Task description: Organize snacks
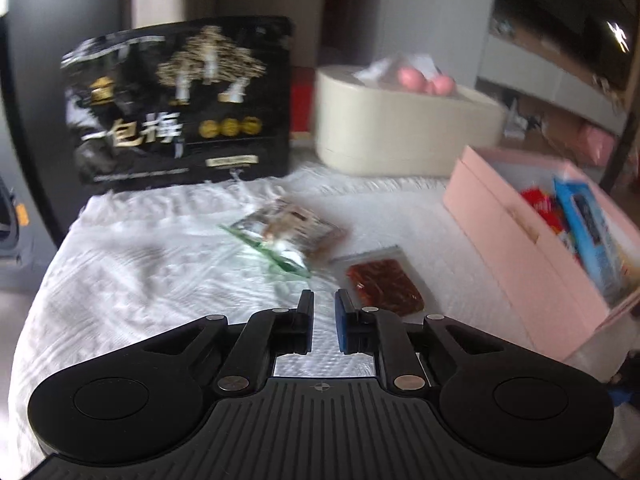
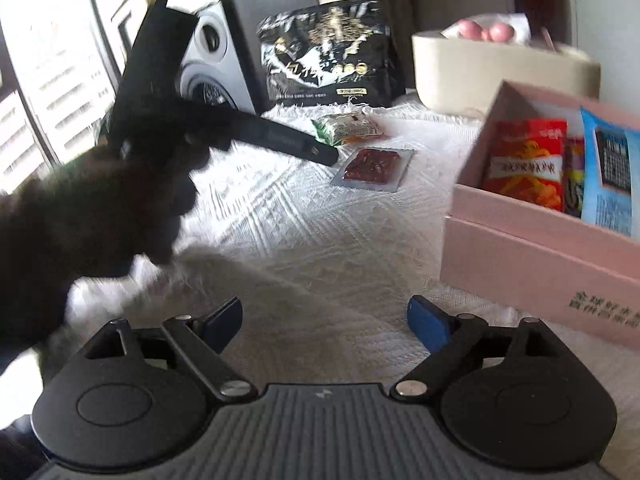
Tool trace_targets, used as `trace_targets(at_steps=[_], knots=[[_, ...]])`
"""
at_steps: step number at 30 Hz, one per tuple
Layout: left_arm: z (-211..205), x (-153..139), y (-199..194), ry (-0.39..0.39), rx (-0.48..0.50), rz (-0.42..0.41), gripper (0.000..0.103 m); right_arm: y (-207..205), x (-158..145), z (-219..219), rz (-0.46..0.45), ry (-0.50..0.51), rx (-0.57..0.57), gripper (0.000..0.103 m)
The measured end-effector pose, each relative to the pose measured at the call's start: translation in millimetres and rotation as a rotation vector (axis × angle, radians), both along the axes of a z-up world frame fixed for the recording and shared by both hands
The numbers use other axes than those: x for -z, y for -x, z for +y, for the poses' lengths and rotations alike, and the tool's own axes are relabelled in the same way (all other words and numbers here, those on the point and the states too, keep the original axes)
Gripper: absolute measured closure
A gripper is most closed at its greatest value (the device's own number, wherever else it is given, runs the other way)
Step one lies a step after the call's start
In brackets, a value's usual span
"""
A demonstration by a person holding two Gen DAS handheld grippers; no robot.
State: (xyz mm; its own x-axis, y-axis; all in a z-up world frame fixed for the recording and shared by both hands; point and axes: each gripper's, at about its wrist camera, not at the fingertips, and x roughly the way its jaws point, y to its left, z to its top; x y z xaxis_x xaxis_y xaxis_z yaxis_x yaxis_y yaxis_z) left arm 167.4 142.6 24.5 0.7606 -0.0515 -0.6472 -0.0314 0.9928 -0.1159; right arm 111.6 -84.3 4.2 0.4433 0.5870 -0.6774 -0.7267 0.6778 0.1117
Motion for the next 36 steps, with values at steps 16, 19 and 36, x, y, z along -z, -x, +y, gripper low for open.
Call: trace_targets(at_steps=[16,19,36], knots=[[-73,13,-32,-0.27,0.083,0.038,0.074,5,2,2,-0.03,0.018,0.018,0.013],[-57,11,-30,-0.252,0.045,0.051,0.074,4,1,1,-0.023,0.007,0.02,0.013],[-41,2,-24,-0.119,-0.004,-0.012,0.025,4,0,-4,-0.001,-0.033,0.032,0.013]])
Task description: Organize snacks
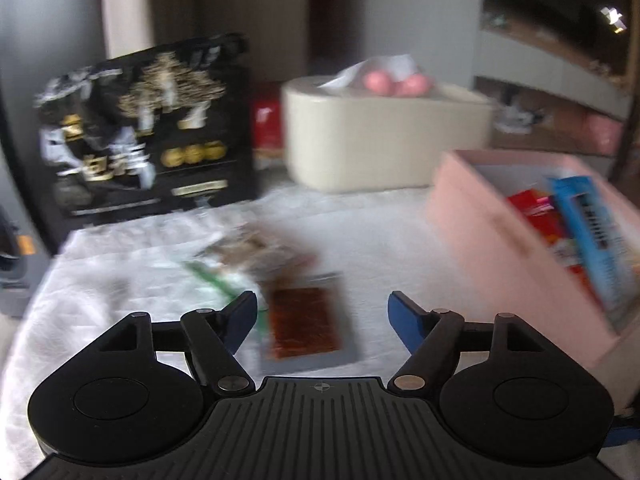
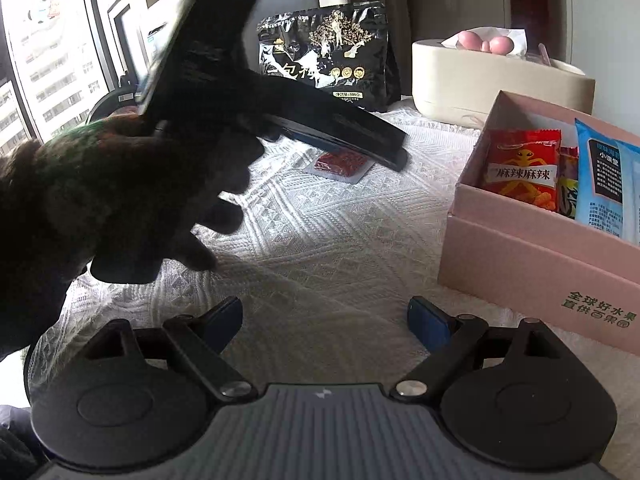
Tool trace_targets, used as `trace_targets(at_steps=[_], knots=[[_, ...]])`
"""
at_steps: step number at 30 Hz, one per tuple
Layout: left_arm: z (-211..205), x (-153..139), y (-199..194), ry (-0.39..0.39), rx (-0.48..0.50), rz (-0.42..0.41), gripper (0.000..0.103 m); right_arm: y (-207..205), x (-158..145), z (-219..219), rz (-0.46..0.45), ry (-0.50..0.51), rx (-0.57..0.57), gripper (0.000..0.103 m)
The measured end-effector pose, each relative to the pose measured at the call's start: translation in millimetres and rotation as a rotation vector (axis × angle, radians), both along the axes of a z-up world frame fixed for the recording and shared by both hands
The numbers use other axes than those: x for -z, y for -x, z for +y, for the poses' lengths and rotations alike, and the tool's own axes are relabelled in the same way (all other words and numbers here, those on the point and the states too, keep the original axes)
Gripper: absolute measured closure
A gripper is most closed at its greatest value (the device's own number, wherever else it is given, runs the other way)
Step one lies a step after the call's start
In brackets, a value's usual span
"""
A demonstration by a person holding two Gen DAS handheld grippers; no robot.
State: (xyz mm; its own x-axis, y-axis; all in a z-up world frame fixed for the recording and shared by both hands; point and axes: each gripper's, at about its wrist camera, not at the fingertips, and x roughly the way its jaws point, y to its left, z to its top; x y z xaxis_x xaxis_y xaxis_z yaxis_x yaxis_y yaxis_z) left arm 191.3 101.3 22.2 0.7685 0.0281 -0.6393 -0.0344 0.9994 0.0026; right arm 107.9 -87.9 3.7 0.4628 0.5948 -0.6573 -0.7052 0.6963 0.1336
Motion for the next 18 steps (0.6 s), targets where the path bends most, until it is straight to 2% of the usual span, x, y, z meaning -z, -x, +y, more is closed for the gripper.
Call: trace_targets(at_steps=[4,12,16,18], knots=[[5,13,-14,0.025,-0.006,0.072,0.024,0,0,0,0.002,-0.003,0.0,0.013],[12,19,-10,0.041,0.039,0.055,0.024,1,0,0,0.001,-0.001,0.001,0.013],[9,19,-9,0.019,0.058,0.064,0.023,1,0,0,0.001,0.0,0.0,0.013],[7,17,-12,0.02,0.046,0.086,0.028,1,0,0,0.003,-0.001,-0.002,0.013]])
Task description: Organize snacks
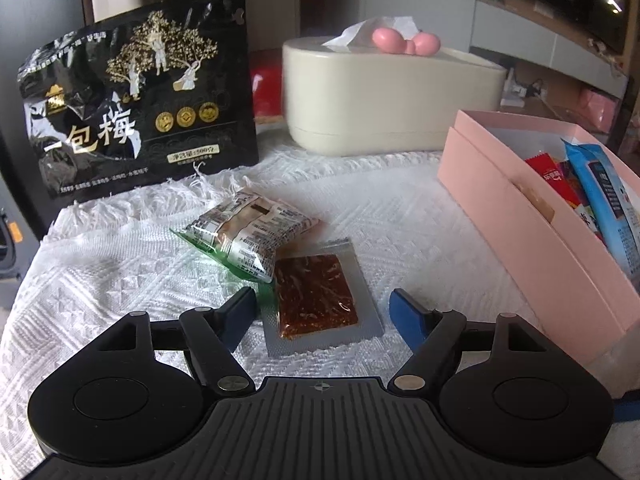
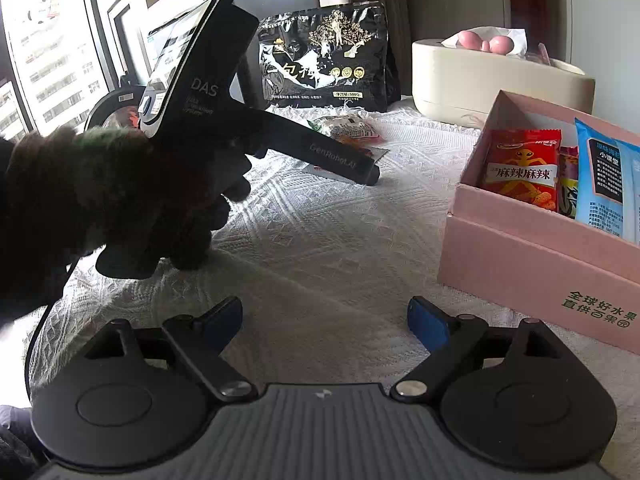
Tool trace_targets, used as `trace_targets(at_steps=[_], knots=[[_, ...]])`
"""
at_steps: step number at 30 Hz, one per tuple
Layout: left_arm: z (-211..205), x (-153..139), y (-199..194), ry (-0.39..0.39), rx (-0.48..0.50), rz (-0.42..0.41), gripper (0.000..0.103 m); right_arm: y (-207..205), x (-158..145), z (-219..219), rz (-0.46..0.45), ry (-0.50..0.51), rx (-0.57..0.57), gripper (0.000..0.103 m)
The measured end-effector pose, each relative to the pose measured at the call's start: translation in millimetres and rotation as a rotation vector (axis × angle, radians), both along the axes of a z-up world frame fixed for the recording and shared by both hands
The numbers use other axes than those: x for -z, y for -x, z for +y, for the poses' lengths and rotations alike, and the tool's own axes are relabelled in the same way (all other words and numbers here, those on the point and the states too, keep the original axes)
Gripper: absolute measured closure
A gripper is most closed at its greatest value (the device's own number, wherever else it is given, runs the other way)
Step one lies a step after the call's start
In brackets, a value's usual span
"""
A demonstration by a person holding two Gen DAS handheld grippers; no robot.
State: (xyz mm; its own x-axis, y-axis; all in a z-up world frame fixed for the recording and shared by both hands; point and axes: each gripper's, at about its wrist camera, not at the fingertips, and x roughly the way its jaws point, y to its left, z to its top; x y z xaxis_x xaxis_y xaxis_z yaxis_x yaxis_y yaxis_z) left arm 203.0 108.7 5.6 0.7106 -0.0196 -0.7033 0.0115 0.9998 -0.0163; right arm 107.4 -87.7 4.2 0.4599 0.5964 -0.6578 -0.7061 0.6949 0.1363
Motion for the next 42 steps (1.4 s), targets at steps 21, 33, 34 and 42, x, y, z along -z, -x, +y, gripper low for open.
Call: trace_targets(at_steps=[21,33,34,42], knots=[[116,-6,83,0.158,-0.328,-0.012,0.091,-32,-45,57,-0.03,-0.032,0.1,0.016],[123,-6,100,0.204,-0.191,-0.116,0.088,-108,-5,135,-0.022,0.105,0.232,0.051],[124,-7,98,0.221,-0.192,-0.109,0.088,-107,-6,136,-0.031,0.119,0.222,0.055],[116,-40,73,0.184,-0.051,-0.186,0.088,-80,-36,97,0.009,0.003,0.158,0.061]])
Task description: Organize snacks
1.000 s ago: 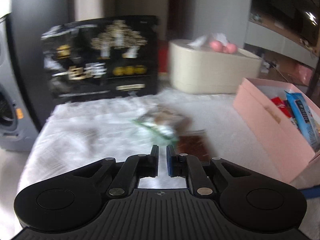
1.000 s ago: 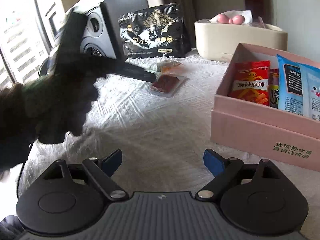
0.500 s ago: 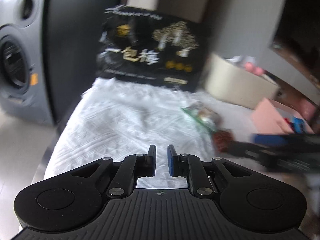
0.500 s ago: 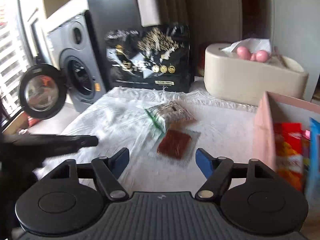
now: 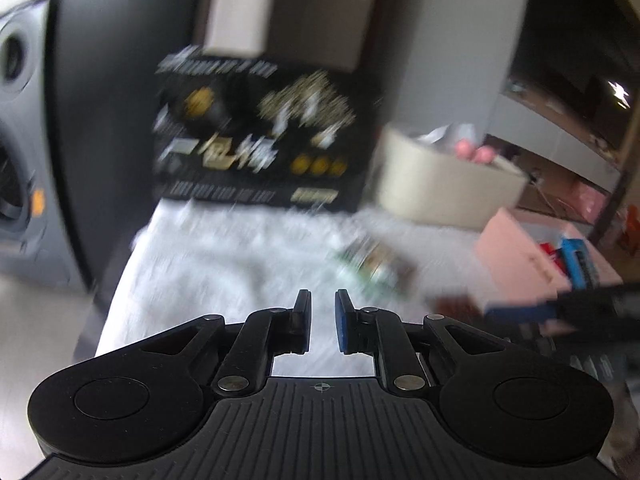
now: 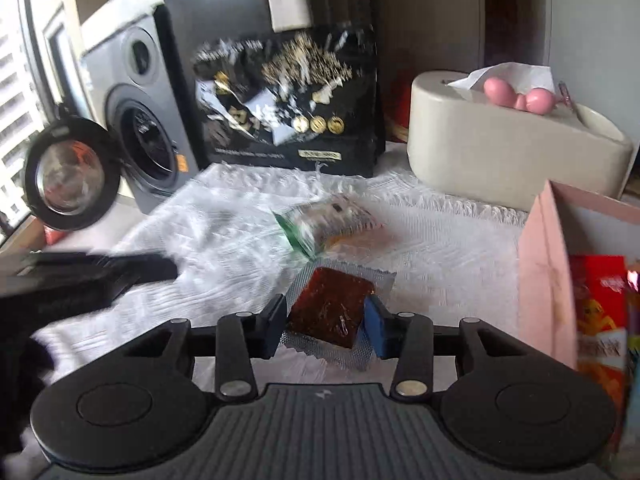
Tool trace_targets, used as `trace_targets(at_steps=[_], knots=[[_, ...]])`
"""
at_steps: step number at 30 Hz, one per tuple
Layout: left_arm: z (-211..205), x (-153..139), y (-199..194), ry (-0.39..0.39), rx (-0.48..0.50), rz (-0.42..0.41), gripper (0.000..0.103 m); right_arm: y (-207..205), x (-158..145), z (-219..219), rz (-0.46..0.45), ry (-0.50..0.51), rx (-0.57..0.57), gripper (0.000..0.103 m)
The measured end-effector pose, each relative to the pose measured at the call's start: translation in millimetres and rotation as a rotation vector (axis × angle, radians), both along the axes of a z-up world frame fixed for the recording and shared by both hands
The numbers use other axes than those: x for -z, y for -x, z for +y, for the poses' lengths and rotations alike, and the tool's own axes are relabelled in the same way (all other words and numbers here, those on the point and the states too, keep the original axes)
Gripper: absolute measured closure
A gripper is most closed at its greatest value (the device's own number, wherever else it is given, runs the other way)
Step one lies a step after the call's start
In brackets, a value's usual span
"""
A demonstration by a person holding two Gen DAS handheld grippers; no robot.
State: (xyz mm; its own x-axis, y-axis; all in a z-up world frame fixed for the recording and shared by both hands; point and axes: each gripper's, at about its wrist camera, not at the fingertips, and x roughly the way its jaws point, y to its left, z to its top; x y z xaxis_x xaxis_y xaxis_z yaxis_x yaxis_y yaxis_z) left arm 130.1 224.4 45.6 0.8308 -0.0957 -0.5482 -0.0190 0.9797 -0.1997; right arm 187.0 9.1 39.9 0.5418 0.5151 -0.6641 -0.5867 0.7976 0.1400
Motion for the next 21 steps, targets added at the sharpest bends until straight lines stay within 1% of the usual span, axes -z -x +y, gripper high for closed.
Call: trace_targets(at_steps=[2,4,5,7,9,10,11,12,13,15,17,19,21], knots=[[-9,-12,-17,-0.039,0.08,-0.026,0.088,13,-4,-9,-0.003,-0.012,-0.025,0.061],[-19,-18,-41,-0.073,0.177,-0.023,0.087,26,-3,-14,-0.02,0.003,-0.043,0.061],[-25,-19,-54,-0.101,0.213,-0.012,0.085,33,0,-16,-0.031,0.017,-0.049,0.061],[-39,-15,-82,-0.172,0.246,0.044,0.085,46,7,-20,-0.069,0.05,-0.06,0.061],[-54,-7,-98,-0.236,0.299,0.11,0.084,56,17,-23,-0.107,0.078,-0.055,0.061],[-62,-1,-105,-0.266,0.335,0.15,0.082,58,22,-25,-0.113,0.086,-0.047,0.061],[-69,6,-108,-0.29,0.356,0.187,0.082,59,27,-28,-0.107,0.086,-0.039,0.061],[-73,10,-111,-0.31,0.366,0.216,0.082,58,31,-30,-0.093,0.078,-0.034,0.061],[-77,14,-111,-0.335,0.372,0.227,0.081,57,34,-34,-0.08,0.059,-0.03,0.061],[-82,15,-111,-0.353,0.387,0.227,0.075,56,33,-38,-0.072,0.027,-0.029,0.061],[-83,15,-112,-0.324,0.405,0.246,0.054,52,35,-41,-0.054,0.008,-0.026,0.061],[-86,15,-114,-0.307,0.421,0.26,0.044,52,35,-42,-0.05,-0.003,-0.025,0.06],[-91,16,-117,-0.318,0.43,0.27,0.038,50,36,-42,-0.047,-0.009,-0.024,0.06]])
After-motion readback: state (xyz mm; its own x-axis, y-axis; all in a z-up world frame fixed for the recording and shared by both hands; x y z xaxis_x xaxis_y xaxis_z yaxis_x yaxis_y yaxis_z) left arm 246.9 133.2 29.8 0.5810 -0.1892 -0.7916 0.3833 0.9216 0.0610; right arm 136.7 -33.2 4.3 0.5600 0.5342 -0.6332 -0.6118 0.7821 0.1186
